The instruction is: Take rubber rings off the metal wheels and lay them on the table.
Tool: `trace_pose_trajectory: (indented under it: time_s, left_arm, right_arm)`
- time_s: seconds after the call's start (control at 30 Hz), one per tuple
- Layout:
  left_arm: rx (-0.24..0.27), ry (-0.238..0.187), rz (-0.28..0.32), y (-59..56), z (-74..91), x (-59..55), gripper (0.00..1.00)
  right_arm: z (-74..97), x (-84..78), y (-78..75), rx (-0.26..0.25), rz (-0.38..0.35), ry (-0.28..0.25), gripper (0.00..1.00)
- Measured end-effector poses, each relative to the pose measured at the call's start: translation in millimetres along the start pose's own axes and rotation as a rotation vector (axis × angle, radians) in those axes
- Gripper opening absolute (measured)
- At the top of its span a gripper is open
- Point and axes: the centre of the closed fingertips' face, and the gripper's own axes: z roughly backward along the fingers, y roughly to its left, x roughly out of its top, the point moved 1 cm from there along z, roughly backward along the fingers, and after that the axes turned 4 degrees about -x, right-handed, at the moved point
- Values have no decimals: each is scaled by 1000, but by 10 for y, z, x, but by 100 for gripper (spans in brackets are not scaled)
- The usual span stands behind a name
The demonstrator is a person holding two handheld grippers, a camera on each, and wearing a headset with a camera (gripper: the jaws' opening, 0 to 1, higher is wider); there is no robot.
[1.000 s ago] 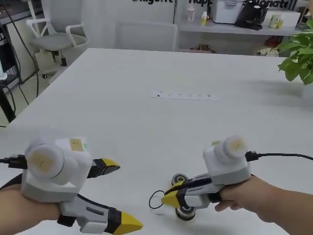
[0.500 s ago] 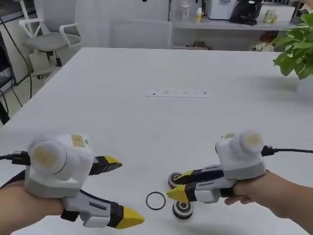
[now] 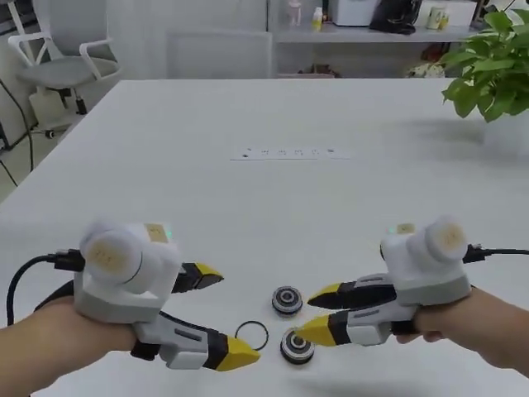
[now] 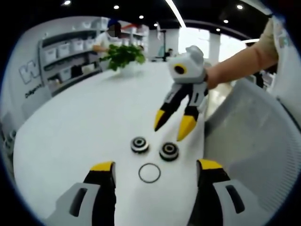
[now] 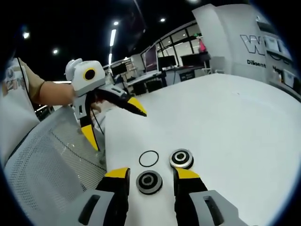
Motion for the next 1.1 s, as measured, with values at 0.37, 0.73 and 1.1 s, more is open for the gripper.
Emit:
trace_pose_trajectory:
  time_s: [0.37, 0.73, 1.1]
  left_arm:
    - [-53, 30, -1, -50, -252, -51, 62]
    - [-95, 54, -16, -144, -463, -67, 50]
    - [-121, 53, 14, -228, -611, -94, 38]
  right_arm:
    - [1, -228, 13, 3, 18, 19, 35]
    - [-74, -354, 47, 14, 48, 27, 29]
    - [-135, -424, 58, 3, 96, 32, 22]
